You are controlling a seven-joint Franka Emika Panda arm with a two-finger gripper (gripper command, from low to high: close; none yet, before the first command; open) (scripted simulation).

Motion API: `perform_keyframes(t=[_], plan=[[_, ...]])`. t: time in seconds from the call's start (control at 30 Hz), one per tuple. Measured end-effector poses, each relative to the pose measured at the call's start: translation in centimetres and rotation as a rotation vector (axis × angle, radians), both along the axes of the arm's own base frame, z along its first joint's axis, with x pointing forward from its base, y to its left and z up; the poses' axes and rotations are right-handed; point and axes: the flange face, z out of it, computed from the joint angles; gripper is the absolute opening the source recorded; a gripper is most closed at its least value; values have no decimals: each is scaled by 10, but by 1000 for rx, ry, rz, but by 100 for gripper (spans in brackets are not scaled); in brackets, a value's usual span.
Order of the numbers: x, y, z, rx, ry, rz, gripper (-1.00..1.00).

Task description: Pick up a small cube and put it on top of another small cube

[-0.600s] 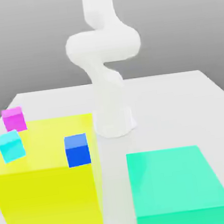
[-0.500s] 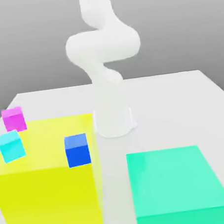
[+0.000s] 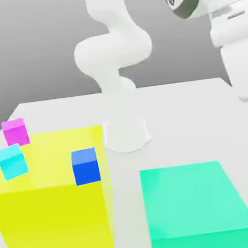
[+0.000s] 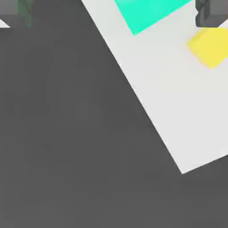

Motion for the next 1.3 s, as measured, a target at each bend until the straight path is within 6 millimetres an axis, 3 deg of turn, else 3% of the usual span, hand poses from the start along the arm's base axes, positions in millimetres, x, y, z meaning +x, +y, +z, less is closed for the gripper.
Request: perform_keyframes(t=[0.07, 0.27, 0.33, 0.47, 0.5, 0.7, 0.77, 0.87, 0.93, 1.1, 1.17, 1.3], plan=[[-13, 28, -36, -46, 23, 128, 0], [-48, 66, -140, -195, 81, 450, 0], [-61, 76, -171, -239, 93, 545, 0], [-66, 79, -228, -254, 98, 580, 0], [-66, 79, -237, -255, 98, 581, -100], [-67, 79, -242, -256, 101, 582, -100], [-66, 79, -228, -256, 99, 583, -100], [-67, 79, -190, -256, 100, 583, -100], [-45, 56, -172, -258, 105, 565, -100], [3, -31, -105, -232, 96, 524, -100], [20, -84, -78, -221, 92, 479, -100], [28, -175, -29, -209, 78, 432, -100]])
